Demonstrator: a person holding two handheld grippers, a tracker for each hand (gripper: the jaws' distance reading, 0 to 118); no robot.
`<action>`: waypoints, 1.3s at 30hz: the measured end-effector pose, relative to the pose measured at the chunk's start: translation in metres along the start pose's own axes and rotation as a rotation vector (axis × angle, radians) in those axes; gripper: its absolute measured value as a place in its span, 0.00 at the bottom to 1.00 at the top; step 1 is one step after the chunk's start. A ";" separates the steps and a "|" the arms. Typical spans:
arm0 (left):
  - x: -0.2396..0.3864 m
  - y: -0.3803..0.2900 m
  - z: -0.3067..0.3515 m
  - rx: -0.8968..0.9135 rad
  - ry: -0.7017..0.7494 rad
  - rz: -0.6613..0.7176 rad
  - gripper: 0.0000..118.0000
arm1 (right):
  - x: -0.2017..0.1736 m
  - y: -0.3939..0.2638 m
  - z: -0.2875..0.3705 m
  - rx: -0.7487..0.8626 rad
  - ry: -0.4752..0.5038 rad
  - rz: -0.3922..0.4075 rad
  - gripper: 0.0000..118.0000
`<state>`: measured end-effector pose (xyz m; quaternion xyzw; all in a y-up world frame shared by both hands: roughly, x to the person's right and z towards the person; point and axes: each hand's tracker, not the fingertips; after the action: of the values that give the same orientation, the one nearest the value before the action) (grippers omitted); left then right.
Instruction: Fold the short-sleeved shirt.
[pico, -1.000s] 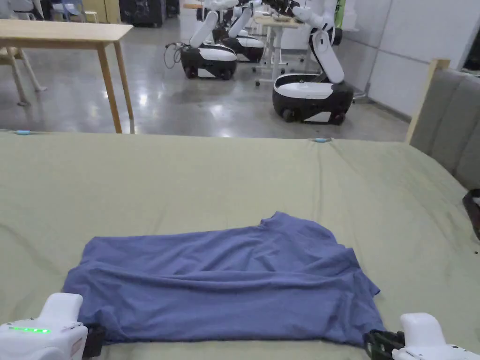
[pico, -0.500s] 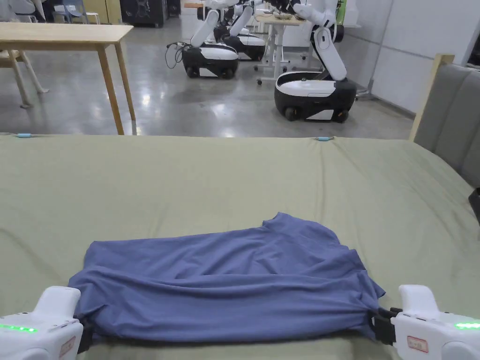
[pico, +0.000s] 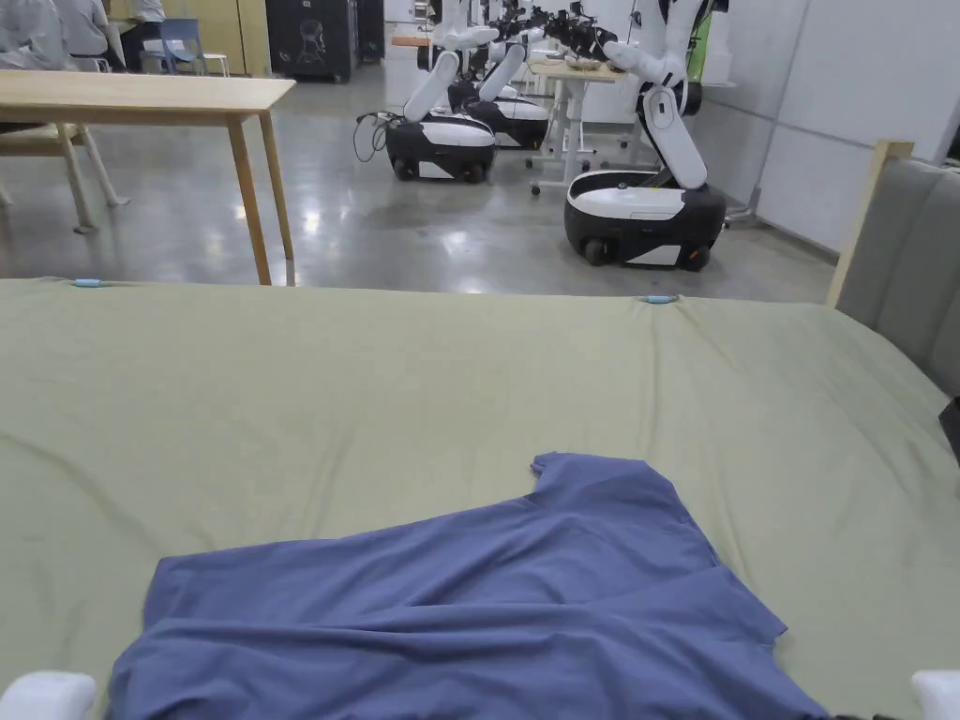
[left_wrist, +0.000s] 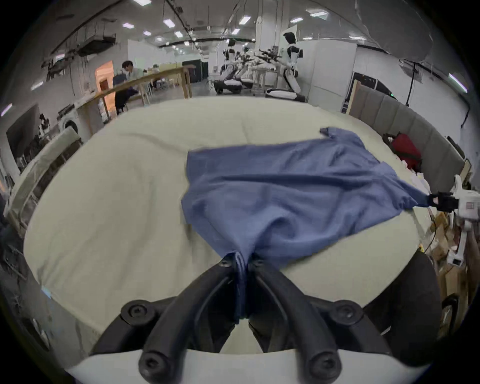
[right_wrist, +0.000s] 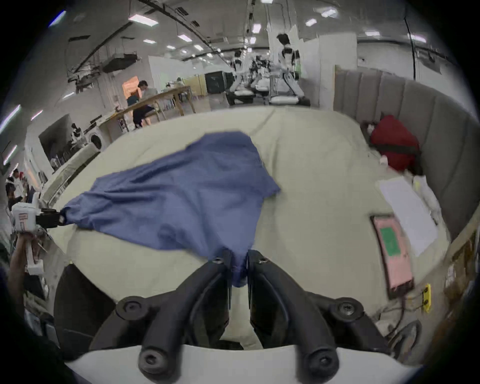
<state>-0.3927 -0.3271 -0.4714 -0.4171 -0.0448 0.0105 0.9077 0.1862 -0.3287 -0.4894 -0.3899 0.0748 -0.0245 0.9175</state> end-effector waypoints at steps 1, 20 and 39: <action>0.000 -0.007 -0.007 -0.014 0.000 0.018 0.04 | 0.001 -0.009 -0.007 -0.010 -0.005 -0.004 0.12; 0.031 0.010 0.052 0.279 0.141 0.036 0.90 | -0.088 0.038 0.025 0.300 0.039 0.127 0.79; -0.043 0.165 -0.129 0.093 0.251 0.080 0.97 | -0.105 0.129 -0.066 0.291 0.063 0.146 0.07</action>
<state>-0.4204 -0.3196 -0.6830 -0.3741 0.0861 -0.0034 0.9234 0.0706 -0.2755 -0.6151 -0.2453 0.1274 0.0192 0.9608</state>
